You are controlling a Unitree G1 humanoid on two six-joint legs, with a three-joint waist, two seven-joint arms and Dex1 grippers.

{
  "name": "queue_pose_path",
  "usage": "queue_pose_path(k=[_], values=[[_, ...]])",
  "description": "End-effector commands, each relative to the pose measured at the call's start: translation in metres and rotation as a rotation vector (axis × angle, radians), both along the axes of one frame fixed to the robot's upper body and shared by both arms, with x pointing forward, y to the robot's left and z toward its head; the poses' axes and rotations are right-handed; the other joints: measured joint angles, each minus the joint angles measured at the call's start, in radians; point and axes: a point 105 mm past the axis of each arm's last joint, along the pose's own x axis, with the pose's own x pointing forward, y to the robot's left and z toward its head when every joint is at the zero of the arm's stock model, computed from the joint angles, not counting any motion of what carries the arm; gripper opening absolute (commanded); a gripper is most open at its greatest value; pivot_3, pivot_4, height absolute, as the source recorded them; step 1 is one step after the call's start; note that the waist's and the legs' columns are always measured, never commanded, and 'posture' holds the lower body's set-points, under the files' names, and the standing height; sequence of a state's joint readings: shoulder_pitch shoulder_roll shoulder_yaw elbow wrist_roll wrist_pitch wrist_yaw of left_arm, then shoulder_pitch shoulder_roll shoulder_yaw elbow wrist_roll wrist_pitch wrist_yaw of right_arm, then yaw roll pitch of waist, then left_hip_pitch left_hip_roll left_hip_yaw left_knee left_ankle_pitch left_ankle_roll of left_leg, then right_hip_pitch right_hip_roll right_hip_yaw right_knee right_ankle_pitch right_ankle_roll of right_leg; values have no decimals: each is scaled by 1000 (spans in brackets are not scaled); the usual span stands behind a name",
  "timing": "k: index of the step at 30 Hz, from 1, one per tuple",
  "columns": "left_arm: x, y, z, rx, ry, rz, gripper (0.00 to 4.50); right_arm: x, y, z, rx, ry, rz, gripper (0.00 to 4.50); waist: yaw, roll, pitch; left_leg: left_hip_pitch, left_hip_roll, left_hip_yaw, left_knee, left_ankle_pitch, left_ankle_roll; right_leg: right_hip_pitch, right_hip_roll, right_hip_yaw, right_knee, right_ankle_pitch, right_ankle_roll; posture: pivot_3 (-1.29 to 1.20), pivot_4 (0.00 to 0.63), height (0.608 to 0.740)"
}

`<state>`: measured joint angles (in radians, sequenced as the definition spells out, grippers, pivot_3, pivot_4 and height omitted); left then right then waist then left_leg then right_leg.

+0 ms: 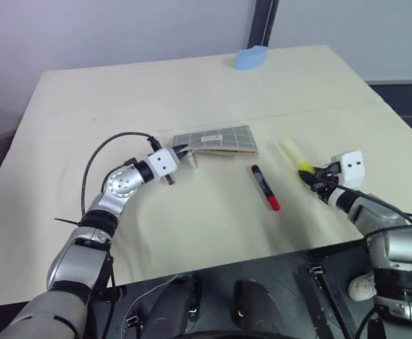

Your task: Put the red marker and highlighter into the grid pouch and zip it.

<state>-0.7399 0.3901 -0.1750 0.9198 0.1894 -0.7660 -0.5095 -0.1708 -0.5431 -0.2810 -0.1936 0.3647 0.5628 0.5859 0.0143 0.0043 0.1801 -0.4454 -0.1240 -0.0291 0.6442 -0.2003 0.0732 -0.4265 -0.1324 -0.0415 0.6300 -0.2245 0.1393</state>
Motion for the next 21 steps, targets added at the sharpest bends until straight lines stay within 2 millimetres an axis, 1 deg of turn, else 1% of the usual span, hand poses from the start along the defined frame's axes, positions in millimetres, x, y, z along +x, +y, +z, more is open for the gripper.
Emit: queue_pose_path(k=[1,3,4,6,8,10,15,18,21], values=[[0,-4,12,-2,-46,-14,0,-23,45,37,-39,-165,240,865,0,0,0,0,0,0,0,0,0,0,0,0,0,0,0,0,150,740],[1,-4,12,-2,-48,-12,0,-36,66,37,-42,-158,343,865,0,0,0,0,0,0,0,0,0,0,0,0,0,0,0,0,150,740],[1,-5,13,-1,-51,-13,0,-42,74,30,-73,-134,392,865,-1,0,0,0,0,0,0,0,0,0,0,0,0,0,0,0,150,740],[2,-7,14,-4,-55,-14,0,-48,81,18,-125,-90,433,865,2,0,0,0,0,0,0,0,0,0,0,0,0,0,0,0,150,740],[2,-8,15,-4,-62,-19,0,-43,80,5,-183,-52,414,865,3,-1,0,0,0,0,1,0,0,1,0,0,0,0,0,0,150,740],[1,-10,16,-3,-69,-23,0,-37,80,0,-207,-49,393,865,2,-1,0,0,0,0,2,0,0,1,-1,0,-1,0,0,0,150,740],[0,-11,17,6,-79,-31,0,-22,76,3,-169,-72,334,865,1,-1,0,0,0,0,1,0,0,1,0,0,-1,0,0,0,150,740],[-2,-10,13,18,-77,-32,0,-17,77,8,-126,-86,316,865,1,-1,0,0,0,0,1,0,0,0,0,0,-1,0,1,0,150,740],[-2,-10,15,4,-79,-34,0,-15,75,5,-149,-76,308,865,3,-1,0,0,0,0,1,0,0,0,0,0,-1,0,1,0,150,740]])
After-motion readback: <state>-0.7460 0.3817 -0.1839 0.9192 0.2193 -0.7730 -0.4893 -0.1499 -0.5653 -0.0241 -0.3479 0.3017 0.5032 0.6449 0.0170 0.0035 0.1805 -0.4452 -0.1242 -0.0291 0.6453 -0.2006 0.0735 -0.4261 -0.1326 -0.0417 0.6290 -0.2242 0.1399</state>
